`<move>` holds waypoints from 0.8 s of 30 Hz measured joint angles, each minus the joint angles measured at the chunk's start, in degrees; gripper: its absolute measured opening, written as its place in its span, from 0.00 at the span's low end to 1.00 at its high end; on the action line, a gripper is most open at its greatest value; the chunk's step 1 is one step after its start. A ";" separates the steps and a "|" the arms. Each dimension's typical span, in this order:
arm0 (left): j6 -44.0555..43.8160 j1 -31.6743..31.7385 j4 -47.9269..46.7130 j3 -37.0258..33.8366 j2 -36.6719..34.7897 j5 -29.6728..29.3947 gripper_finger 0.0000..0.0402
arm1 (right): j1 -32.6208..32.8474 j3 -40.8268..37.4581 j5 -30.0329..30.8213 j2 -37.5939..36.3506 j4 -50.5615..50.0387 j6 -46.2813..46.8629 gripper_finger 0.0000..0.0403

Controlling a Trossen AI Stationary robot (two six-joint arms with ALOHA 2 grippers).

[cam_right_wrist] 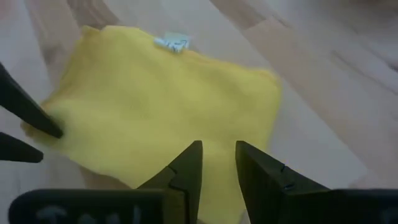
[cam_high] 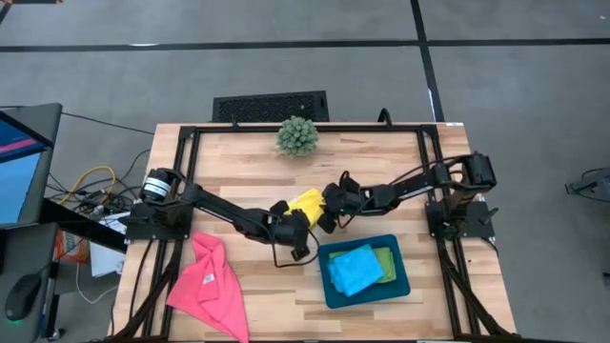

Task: Fold microfiber towels
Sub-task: Fold the yellow microfiber towel

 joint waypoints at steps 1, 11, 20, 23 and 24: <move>-0.42 -0.02 -0.45 -0.11 0.00 -1.09 0.16 | -0.29 0.00 0.02 -0.02 -0.46 0.01 0.30; -2.89 0.56 -3.57 -3.85 -0.17 -4.82 0.16 | -4.69 0.00 -8.11 -1.03 -2.53 2.24 0.40; -5.30 1.65 2.16 -8.90 -0.46 -5.01 0.16 | -6.83 0.00 -12.06 -1.03 -1.48 5.64 0.64; -3.66 1.81 0.65 -7.47 -0.52 -4.00 0.16 | -6.74 -0.02 -12.84 -1.03 -1.41 5.62 0.64; -3.47 1.86 -0.83 -6.68 -1.21 -3.29 0.16 | -6.74 -0.02 -12.86 -1.06 -1.40 5.62 0.64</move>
